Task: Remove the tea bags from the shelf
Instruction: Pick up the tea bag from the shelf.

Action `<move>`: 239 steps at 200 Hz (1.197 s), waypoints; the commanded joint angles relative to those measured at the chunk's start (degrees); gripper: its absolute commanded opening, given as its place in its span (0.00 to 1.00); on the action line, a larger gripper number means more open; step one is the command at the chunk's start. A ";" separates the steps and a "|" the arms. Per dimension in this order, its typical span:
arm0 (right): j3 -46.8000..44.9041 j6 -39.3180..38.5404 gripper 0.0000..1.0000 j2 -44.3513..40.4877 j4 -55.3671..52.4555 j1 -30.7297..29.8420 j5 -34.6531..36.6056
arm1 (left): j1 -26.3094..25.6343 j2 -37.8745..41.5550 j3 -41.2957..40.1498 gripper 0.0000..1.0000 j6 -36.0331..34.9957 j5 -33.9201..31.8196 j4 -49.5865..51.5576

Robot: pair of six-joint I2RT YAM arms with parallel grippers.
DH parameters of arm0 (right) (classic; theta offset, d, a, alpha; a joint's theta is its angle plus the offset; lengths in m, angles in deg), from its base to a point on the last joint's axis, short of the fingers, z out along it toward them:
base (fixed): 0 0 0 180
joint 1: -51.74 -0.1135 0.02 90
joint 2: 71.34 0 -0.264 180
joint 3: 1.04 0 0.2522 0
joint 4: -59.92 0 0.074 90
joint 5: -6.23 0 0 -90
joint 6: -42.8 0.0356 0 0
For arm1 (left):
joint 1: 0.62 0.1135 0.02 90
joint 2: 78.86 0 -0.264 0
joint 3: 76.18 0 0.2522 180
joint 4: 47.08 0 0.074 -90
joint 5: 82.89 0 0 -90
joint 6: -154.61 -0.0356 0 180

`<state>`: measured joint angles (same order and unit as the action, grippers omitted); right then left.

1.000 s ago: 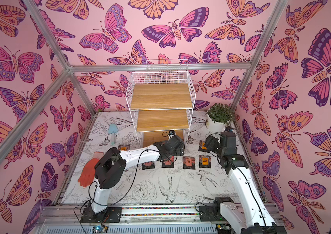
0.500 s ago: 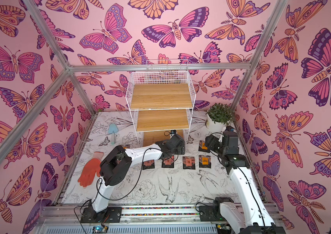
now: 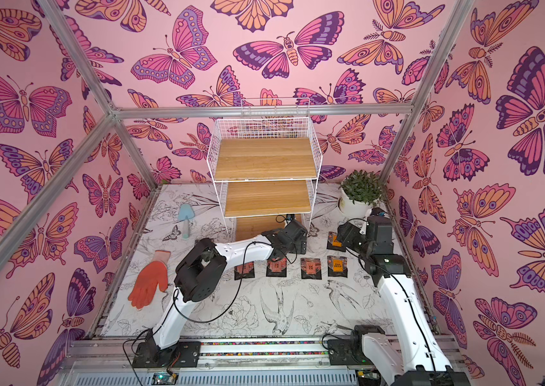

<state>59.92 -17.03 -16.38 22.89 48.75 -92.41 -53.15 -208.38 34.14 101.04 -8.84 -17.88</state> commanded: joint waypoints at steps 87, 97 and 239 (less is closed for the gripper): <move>3.33 0.57 0.79 0.41 0.33 0.59 -1.08 | 0.41 -2.84 2.75 0.85 -0.66 -5.74 11.43; 3.36 0.45 0.79 0.41 0.22 0.56 -1.17 | 0.59 -2.51 2.14 0.85 -0.52 -5.96 11.54; 4.13 -0.03 0.79 -0.23 -0.79 0.86 -1.29 | 1.56 4.54 0.69 0.88 -0.03 3.63 5.93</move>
<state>61.91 -17.05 -15.96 22.54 49.15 -92.96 -51.95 -205.12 35.47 102.13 -6.89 -11.03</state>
